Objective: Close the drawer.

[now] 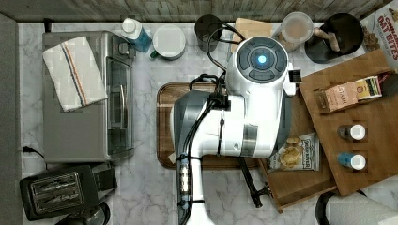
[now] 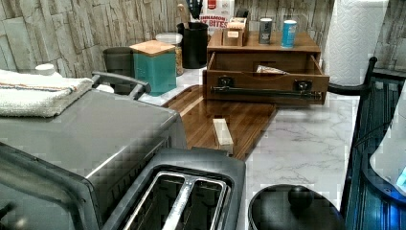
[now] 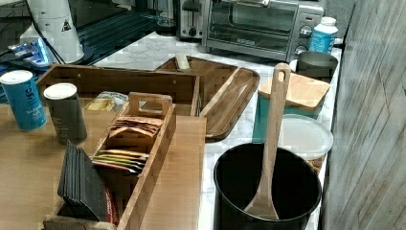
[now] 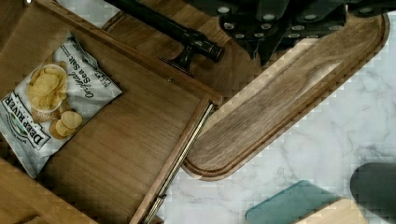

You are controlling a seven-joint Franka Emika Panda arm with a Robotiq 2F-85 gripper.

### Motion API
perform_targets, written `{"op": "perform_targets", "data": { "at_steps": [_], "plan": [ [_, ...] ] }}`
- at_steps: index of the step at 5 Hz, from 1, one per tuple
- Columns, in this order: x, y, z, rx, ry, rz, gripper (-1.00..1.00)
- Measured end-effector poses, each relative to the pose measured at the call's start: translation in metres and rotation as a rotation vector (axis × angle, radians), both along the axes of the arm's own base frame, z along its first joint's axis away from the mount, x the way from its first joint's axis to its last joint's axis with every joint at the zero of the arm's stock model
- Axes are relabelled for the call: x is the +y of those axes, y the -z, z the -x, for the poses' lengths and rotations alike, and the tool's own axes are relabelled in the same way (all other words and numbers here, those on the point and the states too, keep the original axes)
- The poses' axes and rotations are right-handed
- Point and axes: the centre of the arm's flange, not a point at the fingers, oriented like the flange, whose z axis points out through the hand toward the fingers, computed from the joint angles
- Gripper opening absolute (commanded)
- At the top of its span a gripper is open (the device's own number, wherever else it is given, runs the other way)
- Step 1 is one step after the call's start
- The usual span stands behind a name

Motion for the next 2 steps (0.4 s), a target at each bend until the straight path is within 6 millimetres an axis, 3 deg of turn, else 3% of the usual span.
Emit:
{"op": "perform_targets", "data": {
  "at_steps": [2],
  "plan": [
    [0.011, 0.024, 0.017, -0.004, -0.061, -0.028, -1.0]
  ]
}}
